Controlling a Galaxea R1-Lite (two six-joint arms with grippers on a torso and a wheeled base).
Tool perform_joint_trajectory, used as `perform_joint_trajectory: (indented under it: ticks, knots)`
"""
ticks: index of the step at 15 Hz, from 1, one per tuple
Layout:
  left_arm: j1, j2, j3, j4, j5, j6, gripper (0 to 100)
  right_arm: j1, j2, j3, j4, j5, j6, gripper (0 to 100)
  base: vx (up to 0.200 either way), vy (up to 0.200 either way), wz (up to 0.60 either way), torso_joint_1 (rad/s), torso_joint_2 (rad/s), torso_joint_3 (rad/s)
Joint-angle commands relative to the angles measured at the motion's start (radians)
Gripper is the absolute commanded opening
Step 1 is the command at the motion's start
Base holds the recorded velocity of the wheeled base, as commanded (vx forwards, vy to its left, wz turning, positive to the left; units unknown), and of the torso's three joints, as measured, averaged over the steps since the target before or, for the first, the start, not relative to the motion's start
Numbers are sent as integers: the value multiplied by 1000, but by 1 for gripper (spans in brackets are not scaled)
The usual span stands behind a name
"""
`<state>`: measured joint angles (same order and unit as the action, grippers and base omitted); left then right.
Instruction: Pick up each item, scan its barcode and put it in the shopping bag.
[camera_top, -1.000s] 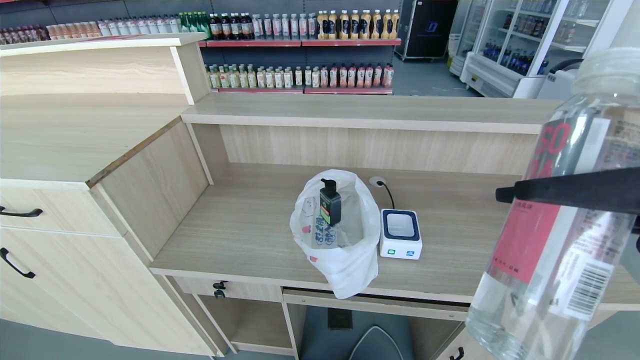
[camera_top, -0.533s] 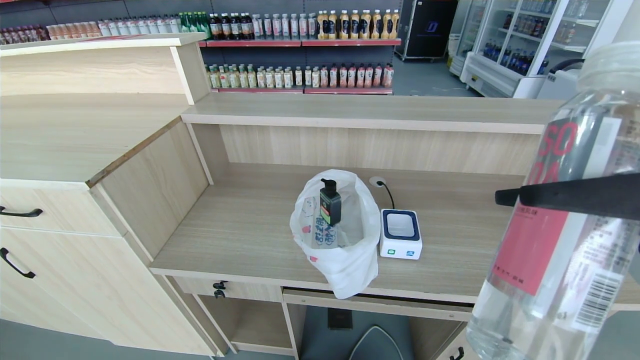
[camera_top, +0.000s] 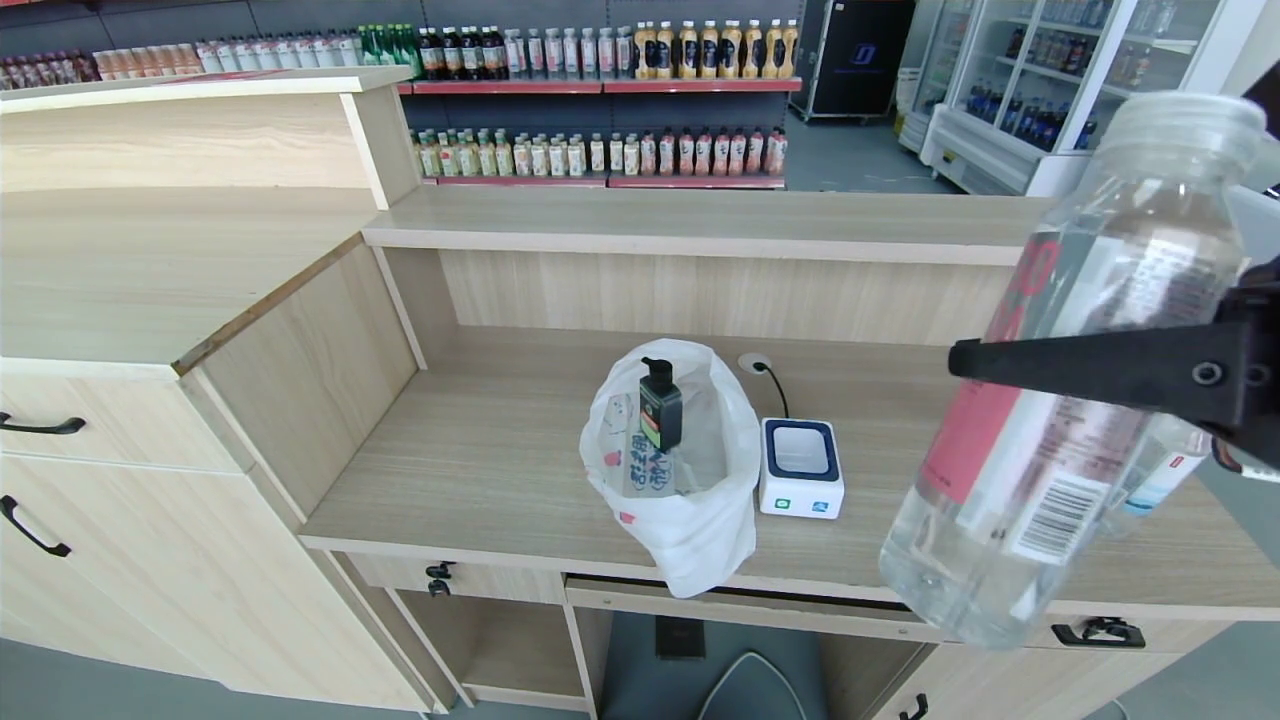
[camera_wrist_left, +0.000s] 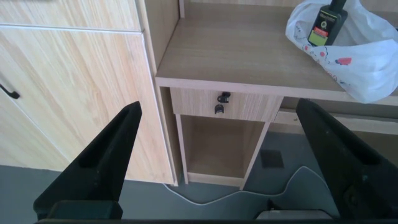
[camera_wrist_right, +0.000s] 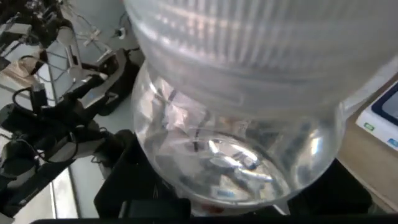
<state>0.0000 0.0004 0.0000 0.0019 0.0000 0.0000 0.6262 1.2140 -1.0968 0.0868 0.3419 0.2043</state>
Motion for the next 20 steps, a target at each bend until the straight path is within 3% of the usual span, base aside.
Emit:
perform_joint_trajectory:
  ticks: [1, 4, 7, 12, 16, 20]
  knots:
    - [0, 0, 0, 0, 0, 0, 100, -125, 128, 58, -168, -78, -147, 0, 0, 0, 0, 0, 0, 0]
    - [0, 0, 0, 0, 0, 0, 100, -372, 335, 186, -641, -93, -499, 0, 0, 0, 0, 0, 0, 0]
    - [0, 0, 0, 1, 0, 0, 100, -447, 498, 218, -918, -93, -680, 0, 0, 0, 0, 0, 0, 0]
    - [0, 0, 0, 0, 0, 0, 100, -447, 786, 210, -1381, -80, -809, 0, 0, 0, 0, 0, 0, 0]
    - [0, 0, 0, 0, 0, 0, 100, -427, 920, 201, -1570, 45, -852, 0, 0, 0, 0, 0, 0, 0]
    - [0, 0, 0, 0, 0, 0, 100, -416, 1010, 178, -1658, 104, -861, 0, 0, 0, 0, 0, 0, 0]
